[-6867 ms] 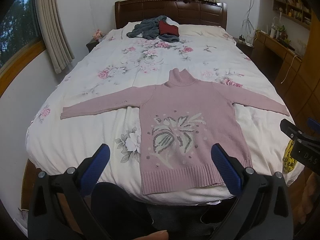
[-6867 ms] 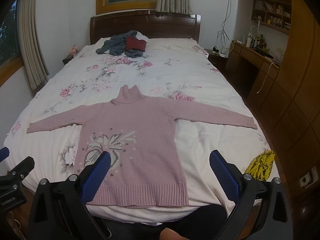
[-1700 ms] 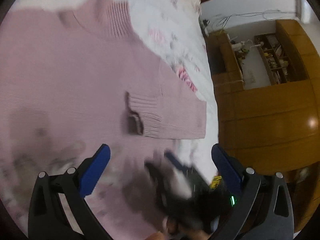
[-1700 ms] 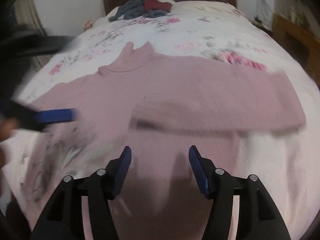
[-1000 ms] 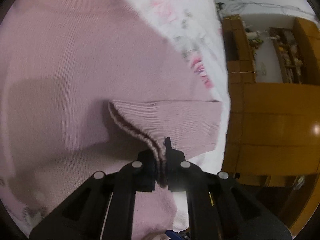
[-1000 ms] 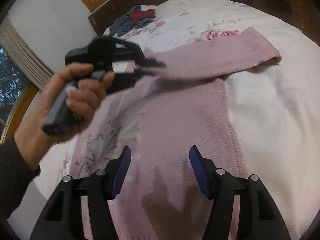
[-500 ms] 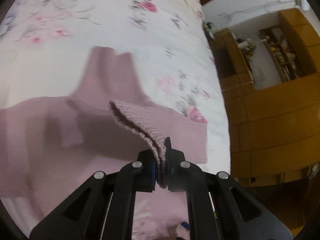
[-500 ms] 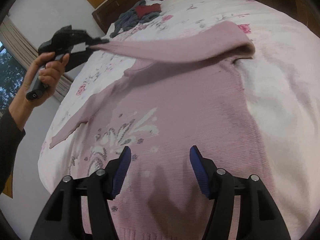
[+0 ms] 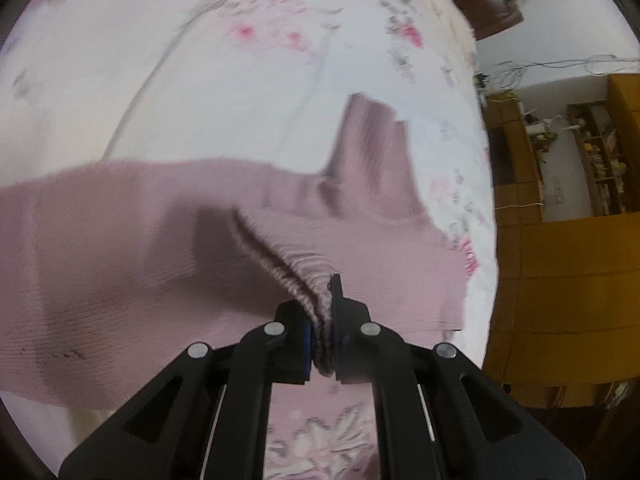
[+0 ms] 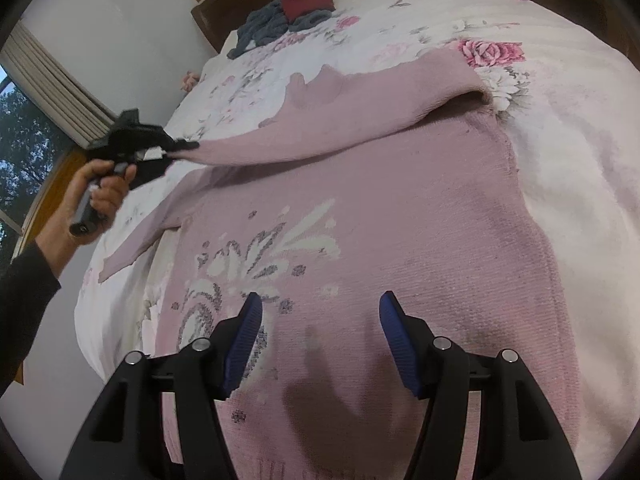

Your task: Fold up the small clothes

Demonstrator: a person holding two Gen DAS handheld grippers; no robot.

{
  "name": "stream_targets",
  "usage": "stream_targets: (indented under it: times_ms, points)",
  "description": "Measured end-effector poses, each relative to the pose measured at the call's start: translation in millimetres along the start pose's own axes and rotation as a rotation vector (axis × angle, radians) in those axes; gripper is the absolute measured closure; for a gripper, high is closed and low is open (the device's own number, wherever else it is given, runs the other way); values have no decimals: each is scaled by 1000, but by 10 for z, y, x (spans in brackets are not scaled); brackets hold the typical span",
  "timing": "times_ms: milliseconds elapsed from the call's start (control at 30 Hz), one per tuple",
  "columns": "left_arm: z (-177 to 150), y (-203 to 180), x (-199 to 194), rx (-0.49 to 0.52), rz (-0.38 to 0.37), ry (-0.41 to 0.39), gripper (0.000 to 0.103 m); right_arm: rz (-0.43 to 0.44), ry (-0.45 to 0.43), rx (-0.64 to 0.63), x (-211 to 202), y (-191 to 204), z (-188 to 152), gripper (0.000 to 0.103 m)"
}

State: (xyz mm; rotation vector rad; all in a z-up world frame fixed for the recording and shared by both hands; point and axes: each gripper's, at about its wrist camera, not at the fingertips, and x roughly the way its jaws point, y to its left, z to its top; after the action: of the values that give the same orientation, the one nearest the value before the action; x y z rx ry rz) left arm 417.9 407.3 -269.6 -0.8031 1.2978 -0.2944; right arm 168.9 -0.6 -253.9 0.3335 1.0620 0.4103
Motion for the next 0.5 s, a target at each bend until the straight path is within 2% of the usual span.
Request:
stream_targets:
  times_ms: [167,267,367,400,433,467,500]
  points:
    - [-19,254,168,-30,34,17,98,6,6,-16,23,58,13,41]
    - [-42,341,269,-27,80,33,96,9,8,-9,35,58,18,41]
    - [-64,287,224,25,228,-11,82,15,10,-3,36,60,20,41]
    - [-78,244,118,26,302,-66,72,18,8,-3,28,65,20,41]
    - [-105,176,3,33,346,-128,66,20,5,-4,22,71,21,41]
    - [-148,95,-85,48,317,-176,57,23,3,-3,18,77,20,41]
    - [-184,48,-106,54,279,-189,57,26,2,-1,21,83,16,41]
